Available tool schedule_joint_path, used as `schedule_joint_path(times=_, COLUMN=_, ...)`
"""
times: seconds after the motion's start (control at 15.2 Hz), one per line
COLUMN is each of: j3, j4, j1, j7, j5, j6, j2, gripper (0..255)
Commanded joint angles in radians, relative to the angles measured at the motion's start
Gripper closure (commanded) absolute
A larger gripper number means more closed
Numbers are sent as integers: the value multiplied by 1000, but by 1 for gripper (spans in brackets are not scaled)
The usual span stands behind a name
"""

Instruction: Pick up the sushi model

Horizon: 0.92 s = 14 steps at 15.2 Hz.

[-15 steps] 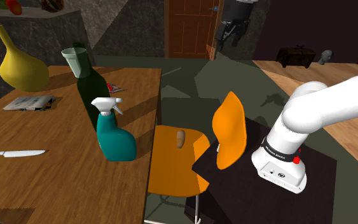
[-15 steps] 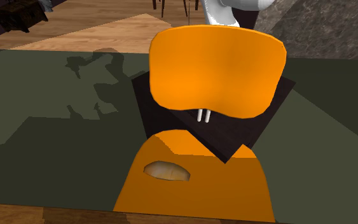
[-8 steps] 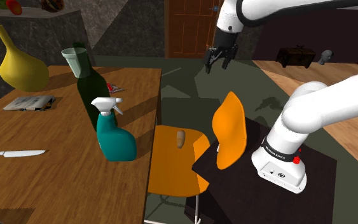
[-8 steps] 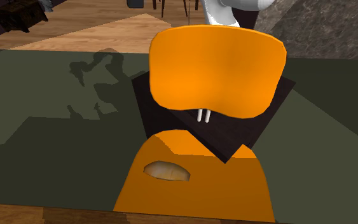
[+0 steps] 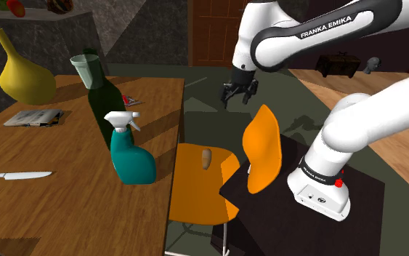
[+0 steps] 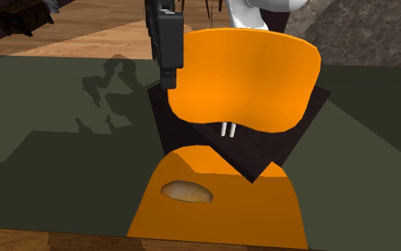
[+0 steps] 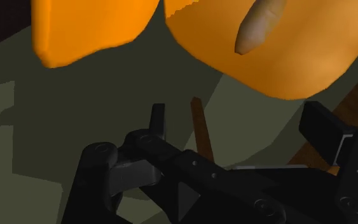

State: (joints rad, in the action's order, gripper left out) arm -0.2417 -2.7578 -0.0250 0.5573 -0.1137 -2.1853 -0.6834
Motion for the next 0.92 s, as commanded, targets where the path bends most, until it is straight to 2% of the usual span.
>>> schedule_joint_path(times=0.0, j3=-38, j4=-27, j1=2, j7=60, j5=-22, j6=-83, j2=59, gripper=0)
schedule_joint_path(times=0.26, j3=-107, j4=-49, j1=-4, j7=175, j5=-44, j6=-242, j2=206, gripper=0)
schedule_joint_path(times=0.53, j3=-188, j4=-41, j1=-39, j7=308, j5=-30, j6=-405, j2=385, gripper=0)
schedule_joint_path(times=0.73, j3=-254, j4=-16, j1=-89, j7=446, j5=45, j6=-521, j2=538, gripper=0)
schedule_joint_path(times=0.86, j3=-288, j4=10, j1=-129, j7=580, j5=157, j6=-591, j2=647, gripper=0)
